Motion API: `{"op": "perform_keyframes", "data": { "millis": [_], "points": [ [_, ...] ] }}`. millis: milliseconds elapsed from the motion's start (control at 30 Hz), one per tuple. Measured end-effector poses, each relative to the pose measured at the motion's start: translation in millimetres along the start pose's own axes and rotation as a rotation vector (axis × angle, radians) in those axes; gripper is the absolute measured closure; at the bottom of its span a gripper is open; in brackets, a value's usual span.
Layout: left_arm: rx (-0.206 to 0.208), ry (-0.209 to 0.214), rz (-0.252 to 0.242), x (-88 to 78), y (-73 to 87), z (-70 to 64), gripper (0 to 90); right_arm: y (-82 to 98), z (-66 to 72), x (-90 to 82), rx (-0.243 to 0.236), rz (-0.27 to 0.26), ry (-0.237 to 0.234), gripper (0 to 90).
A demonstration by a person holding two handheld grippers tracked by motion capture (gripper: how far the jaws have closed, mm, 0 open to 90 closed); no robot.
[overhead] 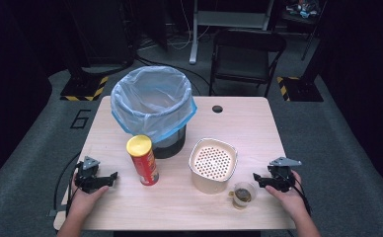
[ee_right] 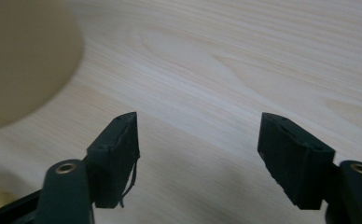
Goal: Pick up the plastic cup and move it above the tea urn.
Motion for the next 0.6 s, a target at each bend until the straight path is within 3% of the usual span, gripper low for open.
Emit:
{"op": "perform_keyframes", "data": {
  "millis": [133,167,267,300,400,467,500,600],
  "points": [
    [0.0,0.0,0.0,0.0,0.0,0.0,11.5,-7.9,11.1,-12.4,0.021,-0.012,-0.05,31.8],
    [0.0,0.0,0.0,0.0,0.0,-0.1,11.6,-13.6,21.1,-23.4,0.022,-0.024,-0.088,34.6],
    [0.003,0.002,0.0,0.0,-0.1,-0.1,11.6,-17.2,26.6,-29.8,0.017,-0.033,-0.103,36.6],
    [0.004,0.004,0.002,-0.1,0.1,-0.4,11.6,-22.6,34.8,-39.5,-0.001,-0.058,-0.132,39.1],
    [0.004,0.003,0.001,-0.1,0.0,-0.4,11.6,-24.0,45.9,-47.9,0.002,-0.044,-0.179,38.7],
    [0.005,0.003,0.002,-0.1,0.1,-0.3,11.6,-24.5,47.7,-49.8,-0.01,-0.045,-0.176,39.0],
    [0.004,0.004,0.001,-0.1,0.1,-0.4,11.6,-26.7,53.3,-56.9,-0.053,-0.051,-0.158,39.2],
    [0.004,0.005,0.001,0.1,0.0,-0.5,11.6,-32.4,58.0,-65.9,-0.061,-0.081,-0.151,37.7]
  ]
}}
Point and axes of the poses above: each handheld gripper's, and its own axes: x roughly forward along the jaws, y roughly out of its underside, z roughly to its left, the point moved 10 cm from there along x, roughly forward along the jaws, and after that the axes turned 3 degrees about y, right-handed, at the moved point
